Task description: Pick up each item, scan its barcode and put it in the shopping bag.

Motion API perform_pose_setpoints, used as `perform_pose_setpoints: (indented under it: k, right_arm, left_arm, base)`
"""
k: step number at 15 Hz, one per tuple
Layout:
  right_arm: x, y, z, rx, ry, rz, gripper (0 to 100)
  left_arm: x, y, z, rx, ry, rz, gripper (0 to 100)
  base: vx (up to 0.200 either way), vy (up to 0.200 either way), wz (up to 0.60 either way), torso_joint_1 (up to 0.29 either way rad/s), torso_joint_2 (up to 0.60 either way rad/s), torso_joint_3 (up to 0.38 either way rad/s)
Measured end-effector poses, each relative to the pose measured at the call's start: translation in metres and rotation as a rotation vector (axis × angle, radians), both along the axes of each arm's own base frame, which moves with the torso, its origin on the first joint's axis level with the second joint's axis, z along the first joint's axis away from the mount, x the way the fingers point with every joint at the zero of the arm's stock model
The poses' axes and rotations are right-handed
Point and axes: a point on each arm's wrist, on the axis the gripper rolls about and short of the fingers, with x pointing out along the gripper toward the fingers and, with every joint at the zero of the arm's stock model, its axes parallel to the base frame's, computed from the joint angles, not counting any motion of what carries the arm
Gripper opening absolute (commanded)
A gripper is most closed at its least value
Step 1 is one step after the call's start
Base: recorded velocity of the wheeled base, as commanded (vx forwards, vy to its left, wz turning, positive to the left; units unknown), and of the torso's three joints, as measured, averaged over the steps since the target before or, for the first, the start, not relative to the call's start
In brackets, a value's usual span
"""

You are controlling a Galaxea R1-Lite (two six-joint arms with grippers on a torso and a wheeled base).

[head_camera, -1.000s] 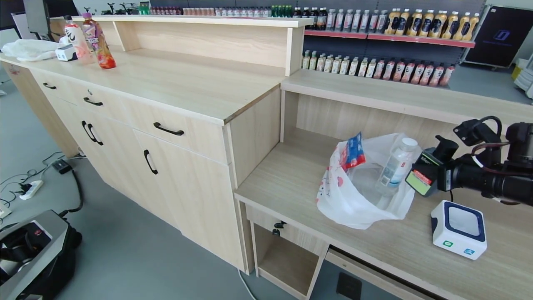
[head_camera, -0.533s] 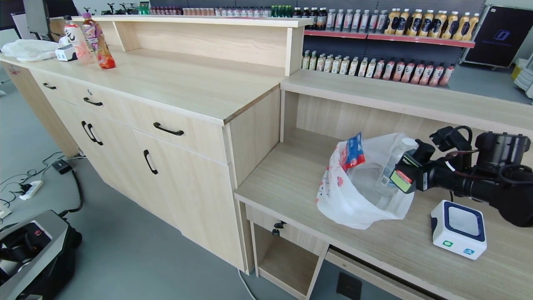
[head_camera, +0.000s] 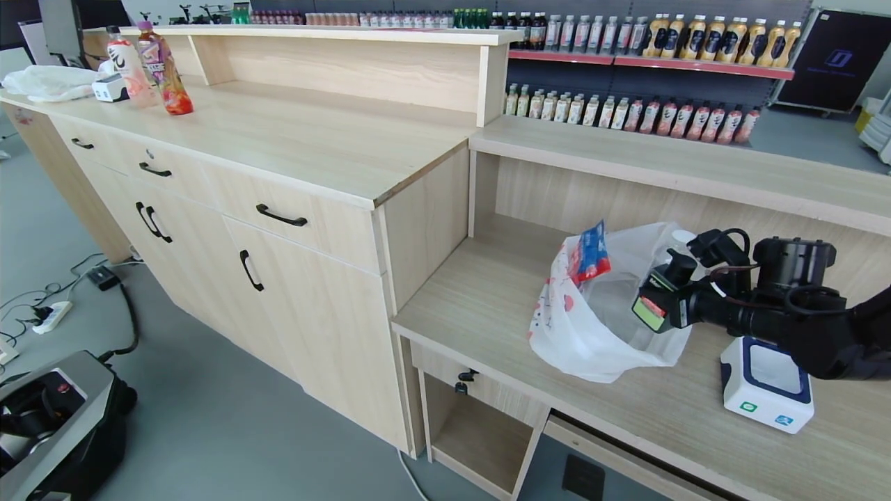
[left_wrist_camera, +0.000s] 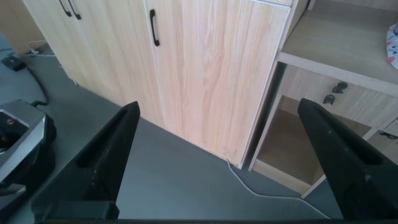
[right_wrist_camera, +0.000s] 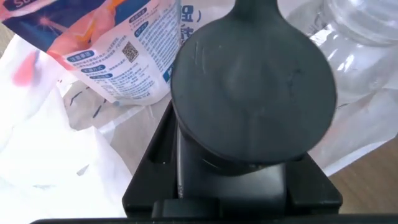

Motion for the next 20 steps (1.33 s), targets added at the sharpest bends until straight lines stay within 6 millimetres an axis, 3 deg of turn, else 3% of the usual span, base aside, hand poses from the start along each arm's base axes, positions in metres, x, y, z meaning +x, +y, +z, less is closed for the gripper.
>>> perform_pose_setpoints:
  k: [8,20]
  right_arm:
    - [0.018,0.01,-0.019,-0.004,0.024,0.032,0]
    - [0.023,0.01,-0.03,-0.004,0.053,0.034,0]
  left_arm:
    - [0.0,0.0,0.0,0.0,0.0,0.0,100]
    - [0.0,0.0,0.0,0.0,0.0,0.0,100]
  base:
    - [0.0,0.0,0.0,0.0,0.0,0.0]
    - [0.0,0.0,0.0,0.0,0.0,0.0]
